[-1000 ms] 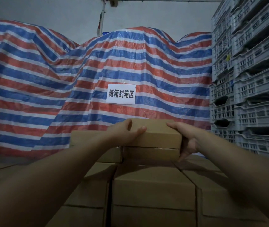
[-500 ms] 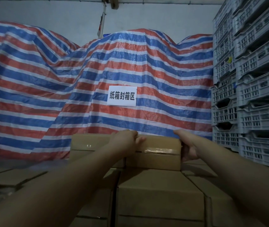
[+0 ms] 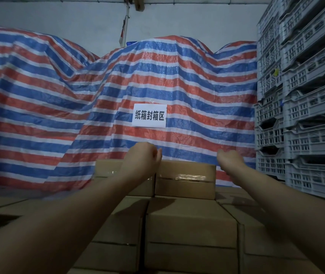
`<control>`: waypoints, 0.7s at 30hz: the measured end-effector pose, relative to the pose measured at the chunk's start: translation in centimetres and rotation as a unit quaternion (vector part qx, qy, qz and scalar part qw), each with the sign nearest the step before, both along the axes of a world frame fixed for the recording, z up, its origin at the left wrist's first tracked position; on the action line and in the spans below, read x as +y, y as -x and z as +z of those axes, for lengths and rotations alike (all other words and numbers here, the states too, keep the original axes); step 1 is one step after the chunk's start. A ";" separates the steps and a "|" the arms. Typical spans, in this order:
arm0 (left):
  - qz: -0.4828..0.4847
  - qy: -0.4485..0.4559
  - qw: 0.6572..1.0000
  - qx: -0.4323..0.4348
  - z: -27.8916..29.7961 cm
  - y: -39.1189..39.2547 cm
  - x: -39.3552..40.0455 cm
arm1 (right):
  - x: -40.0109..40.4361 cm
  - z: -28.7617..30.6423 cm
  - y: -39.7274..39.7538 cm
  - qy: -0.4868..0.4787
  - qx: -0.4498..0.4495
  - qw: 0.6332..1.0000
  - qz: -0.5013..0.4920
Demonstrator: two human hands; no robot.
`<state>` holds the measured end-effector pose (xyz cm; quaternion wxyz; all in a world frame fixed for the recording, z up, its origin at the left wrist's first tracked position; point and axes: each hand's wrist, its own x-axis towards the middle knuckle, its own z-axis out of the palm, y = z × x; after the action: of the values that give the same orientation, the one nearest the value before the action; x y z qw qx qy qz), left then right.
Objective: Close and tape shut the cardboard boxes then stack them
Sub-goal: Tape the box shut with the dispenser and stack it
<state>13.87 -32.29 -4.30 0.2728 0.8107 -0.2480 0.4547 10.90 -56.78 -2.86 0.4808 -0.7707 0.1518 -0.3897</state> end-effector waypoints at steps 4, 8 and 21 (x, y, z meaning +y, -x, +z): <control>0.000 0.011 1.000 0.008 0.3 2.0 1.9 | 0.2 0.1 1.6 0.078 -0.053 0.995 -0.046; -0.034 0.017 0.999 0.030 0.3 4.6 4.2 | 1.3 0.4 4.0 0.101 -0.068 0.992 -0.029; -0.041 0.069 0.990 0.118 -2.5 14.7 11.6 | 9.6 -2.5 13.3 0.097 -0.068 0.991 0.069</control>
<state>-0.82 -20.65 -6.78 0.3737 0.8271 -0.2158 0.3602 -2.44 -47.17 -5.33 0.4385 -0.7941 0.0265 -0.4201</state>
